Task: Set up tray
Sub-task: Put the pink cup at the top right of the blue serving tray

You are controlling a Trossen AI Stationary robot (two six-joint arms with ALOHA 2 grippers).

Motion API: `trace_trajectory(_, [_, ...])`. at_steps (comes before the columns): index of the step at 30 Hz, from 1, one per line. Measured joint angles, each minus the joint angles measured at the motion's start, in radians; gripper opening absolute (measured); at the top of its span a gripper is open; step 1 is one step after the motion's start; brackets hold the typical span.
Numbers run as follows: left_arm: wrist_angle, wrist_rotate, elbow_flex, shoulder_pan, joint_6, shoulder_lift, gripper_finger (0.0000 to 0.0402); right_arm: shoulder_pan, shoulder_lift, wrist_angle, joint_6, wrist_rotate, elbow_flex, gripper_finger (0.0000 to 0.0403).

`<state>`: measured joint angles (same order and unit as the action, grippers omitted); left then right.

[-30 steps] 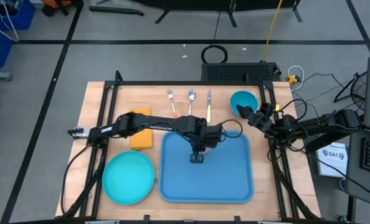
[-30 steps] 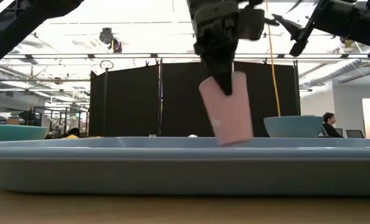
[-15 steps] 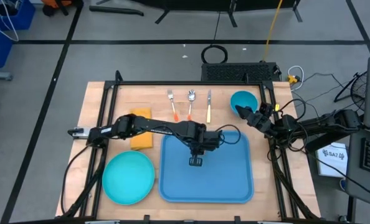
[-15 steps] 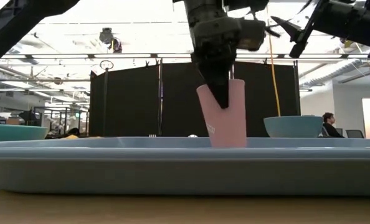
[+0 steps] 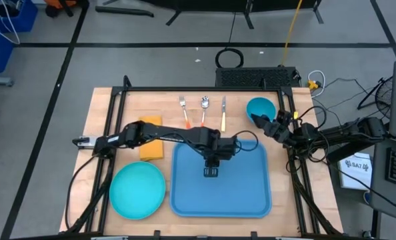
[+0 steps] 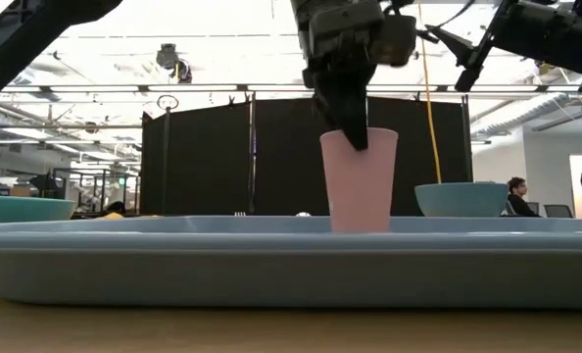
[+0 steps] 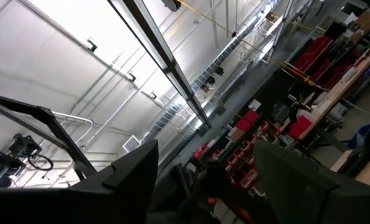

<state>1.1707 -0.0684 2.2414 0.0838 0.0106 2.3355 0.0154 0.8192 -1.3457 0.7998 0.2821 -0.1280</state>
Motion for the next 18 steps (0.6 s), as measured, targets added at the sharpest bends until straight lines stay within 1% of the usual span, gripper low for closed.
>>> trace_trajectory(5, [-0.023, 0.021, 0.001, -0.015, 0.038, -0.075, 0.0136, -0.001, 0.0, 0.042, 0.005, 0.002, 0.0, 0.0254])
trace_trajectory(8, [-0.056, 0.027, 0.001, -0.031, 0.089, -0.121, 0.0144, 0.0, 0.0, 0.087, 0.036, 0.003, 0.0, 0.0254])
trace_trajectory(14, [-0.074, 0.024, 0.0, -0.046, 0.132, -0.224, 0.0154, 0.0, 0.0, 0.183, 0.122, 0.001, 0.0, 0.0254])
trace_trajectory(18, [-0.113, 0.023, -0.024, -0.047, 0.133, -0.289, 0.0154, 0.011, 0.0, 0.312, 0.141, -0.003, -0.048, 0.0254])
